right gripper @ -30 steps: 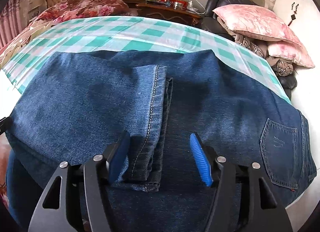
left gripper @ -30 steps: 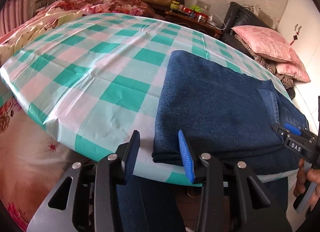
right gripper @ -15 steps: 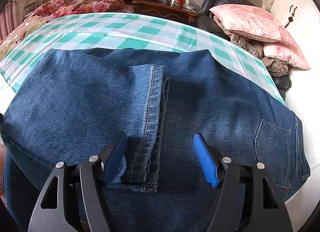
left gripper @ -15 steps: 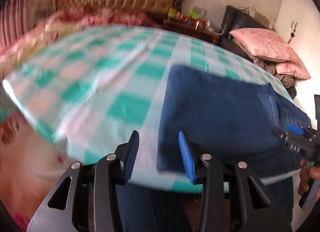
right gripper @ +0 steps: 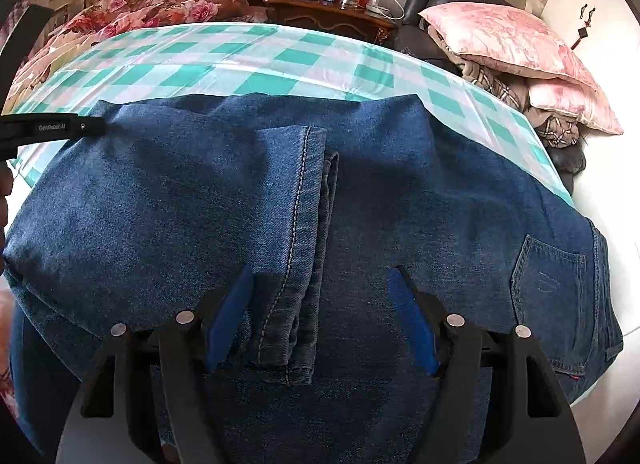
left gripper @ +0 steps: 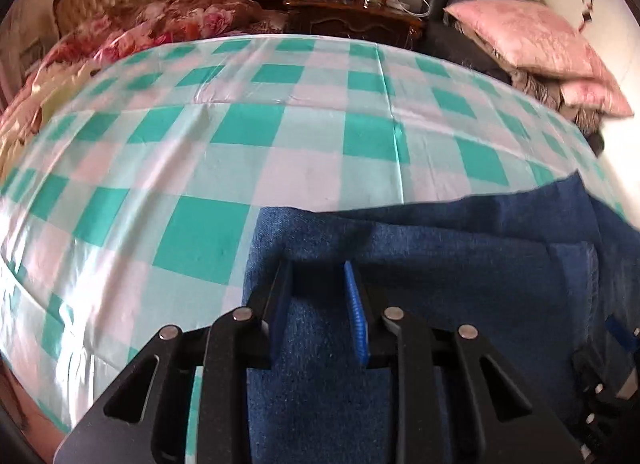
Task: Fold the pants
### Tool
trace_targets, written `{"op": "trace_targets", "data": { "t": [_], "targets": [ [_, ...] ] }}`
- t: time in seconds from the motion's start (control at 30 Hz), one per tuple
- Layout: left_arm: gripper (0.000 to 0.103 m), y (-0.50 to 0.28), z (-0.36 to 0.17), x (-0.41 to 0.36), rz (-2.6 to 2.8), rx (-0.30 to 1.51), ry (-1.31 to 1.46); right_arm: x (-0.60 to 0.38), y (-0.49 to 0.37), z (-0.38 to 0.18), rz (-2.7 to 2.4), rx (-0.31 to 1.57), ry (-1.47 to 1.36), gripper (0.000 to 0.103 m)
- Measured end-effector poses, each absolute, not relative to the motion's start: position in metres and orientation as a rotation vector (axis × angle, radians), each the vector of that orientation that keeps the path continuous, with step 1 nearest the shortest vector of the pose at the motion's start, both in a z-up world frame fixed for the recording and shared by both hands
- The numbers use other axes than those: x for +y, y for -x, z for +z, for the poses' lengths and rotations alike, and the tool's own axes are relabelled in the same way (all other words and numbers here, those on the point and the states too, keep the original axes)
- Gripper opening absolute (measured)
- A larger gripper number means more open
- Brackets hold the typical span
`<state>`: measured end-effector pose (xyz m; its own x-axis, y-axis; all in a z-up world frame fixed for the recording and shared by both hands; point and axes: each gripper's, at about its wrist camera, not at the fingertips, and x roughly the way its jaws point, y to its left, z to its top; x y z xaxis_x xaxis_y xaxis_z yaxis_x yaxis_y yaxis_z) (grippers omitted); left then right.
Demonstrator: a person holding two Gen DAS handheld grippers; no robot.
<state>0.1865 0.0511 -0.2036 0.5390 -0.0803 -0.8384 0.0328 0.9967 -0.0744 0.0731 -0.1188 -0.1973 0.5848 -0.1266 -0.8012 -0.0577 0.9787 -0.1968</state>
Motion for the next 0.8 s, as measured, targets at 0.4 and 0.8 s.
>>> {"op": "trace_targets", "data": {
  "t": [0.4,0.8],
  "targets": [
    [0.029,-0.117,-0.183,0.072,-0.006,0.93,0.092,-0.099,-0.114,-0.164,-0.009,0.841,0.2,0.069],
    [0.041,-0.061,-0.196,0.097,0.004,0.976,0.175,-0.117,-0.14,-0.197,-0.058,0.922,0.163,0.067]
  ]
}}
